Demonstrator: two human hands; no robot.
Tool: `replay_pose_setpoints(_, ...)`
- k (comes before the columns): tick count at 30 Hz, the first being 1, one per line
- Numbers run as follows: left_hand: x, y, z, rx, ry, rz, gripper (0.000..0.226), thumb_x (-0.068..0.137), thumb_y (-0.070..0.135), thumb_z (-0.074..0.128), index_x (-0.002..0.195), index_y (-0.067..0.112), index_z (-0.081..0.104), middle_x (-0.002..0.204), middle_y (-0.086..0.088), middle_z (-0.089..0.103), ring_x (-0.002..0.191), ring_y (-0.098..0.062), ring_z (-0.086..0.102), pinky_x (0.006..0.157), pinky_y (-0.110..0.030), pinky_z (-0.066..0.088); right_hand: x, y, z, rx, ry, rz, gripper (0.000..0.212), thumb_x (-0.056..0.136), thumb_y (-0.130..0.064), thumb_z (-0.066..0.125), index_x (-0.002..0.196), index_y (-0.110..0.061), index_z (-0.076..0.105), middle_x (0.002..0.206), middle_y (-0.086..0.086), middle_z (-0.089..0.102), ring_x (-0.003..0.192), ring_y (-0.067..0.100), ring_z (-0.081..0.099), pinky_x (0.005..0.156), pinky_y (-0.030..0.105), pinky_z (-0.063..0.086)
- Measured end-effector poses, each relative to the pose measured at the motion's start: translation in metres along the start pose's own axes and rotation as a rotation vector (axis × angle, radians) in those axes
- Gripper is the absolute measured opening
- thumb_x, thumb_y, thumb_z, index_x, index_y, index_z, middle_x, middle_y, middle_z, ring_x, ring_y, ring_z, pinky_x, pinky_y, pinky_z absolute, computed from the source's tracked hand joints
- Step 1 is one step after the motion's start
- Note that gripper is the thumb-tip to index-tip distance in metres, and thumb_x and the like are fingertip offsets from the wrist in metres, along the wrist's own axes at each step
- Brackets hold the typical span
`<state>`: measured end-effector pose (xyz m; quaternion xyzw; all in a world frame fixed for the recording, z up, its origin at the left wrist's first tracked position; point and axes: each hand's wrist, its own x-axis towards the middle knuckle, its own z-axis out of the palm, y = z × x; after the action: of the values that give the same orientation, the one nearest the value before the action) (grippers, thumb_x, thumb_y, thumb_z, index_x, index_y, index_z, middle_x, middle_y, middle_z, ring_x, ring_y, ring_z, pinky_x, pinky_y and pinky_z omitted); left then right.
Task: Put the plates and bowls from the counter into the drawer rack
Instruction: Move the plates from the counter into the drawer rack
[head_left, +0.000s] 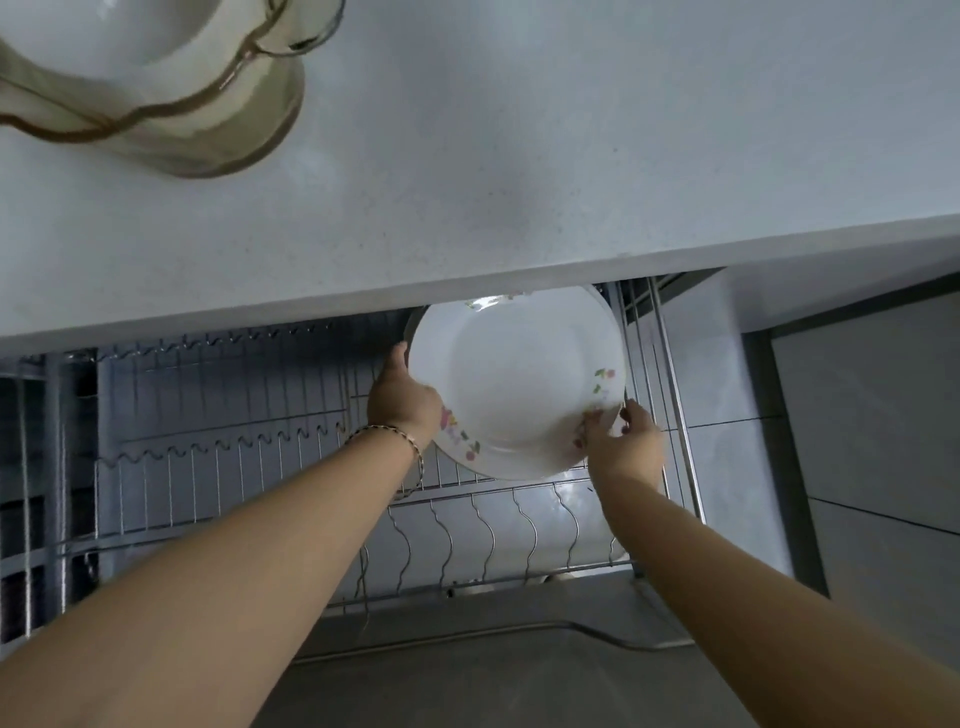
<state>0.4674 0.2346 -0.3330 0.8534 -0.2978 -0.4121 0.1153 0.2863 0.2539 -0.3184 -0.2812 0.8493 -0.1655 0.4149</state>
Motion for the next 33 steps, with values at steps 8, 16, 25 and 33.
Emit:
replay_pose_setpoints(8, 0.001, 0.008, 0.006, -0.383, -0.180, -0.178, 0.069, 0.079, -0.013, 0.039, 0.138, 0.022, 0.035, 0.109, -0.006, 0.058, 0.097, -0.032, 0.060, 0.083, -0.057, 0.054, 0.015, -0.001, 0.021, 0.085, -0.136, 0.244, 0.029, 0.095, -0.015, 0.044, 0.118, 0.000, 0.055, 0.111, 0.020, 0.062, 0.101, 0.039, 0.061, 0.090, 0.049, 0.052)
replay_pose_setpoints(16, -0.009, 0.007, -0.006, -0.022, -0.226, -0.080, 0.056, 0.084, 0.002, 0.055, 0.136, 0.009, 0.034, 0.130, -0.014, 0.052, 0.112, -0.030, 0.057, 0.079, -0.028, 0.049, 0.017, -0.002, 0.009, -0.074, -0.187, 0.233, 0.034, 0.095, -0.021, 0.046, 0.116, 0.002, 0.058, 0.093, 0.016, 0.061, 0.098, 0.040, 0.064, 0.075, 0.042, 0.055)
replay_pose_setpoints(25, -0.133, 0.099, -0.042, 0.587, -0.526, 0.386, 0.034, 0.093, 0.010, 0.041, 0.123, 0.009, 0.056, 0.129, -0.006, 0.056, 0.116, -0.024, 0.055, 0.086, -0.021, 0.041, -0.031, -0.051, -0.122, -0.341, -0.479, -0.136, 0.033, 0.088, -0.014, 0.051, 0.120, -0.007, 0.058, 0.098, 0.013, 0.068, 0.083, 0.025, 0.065, 0.077, 0.035, 0.055)
replay_pose_setpoints(33, -0.255, 0.272, 0.003, 0.581, -0.467, 0.622, 0.023, 0.087, 0.002, 0.042, 0.089, 0.007, 0.065, 0.092, -0.016, 0.062, 0.097, -0.028, 0.064, 0.071, -0.025, 0.046, -0.013, -0.097, -0.351, -0.529, -0.345, -0.322, 0.037, 0.091, -0.021, 0.049, 0.125, -0.008, 0.059, 0.123, 0.010, 0.064, 0.112, 0.025, 0.061, 0.097, 0.029, 0.046)
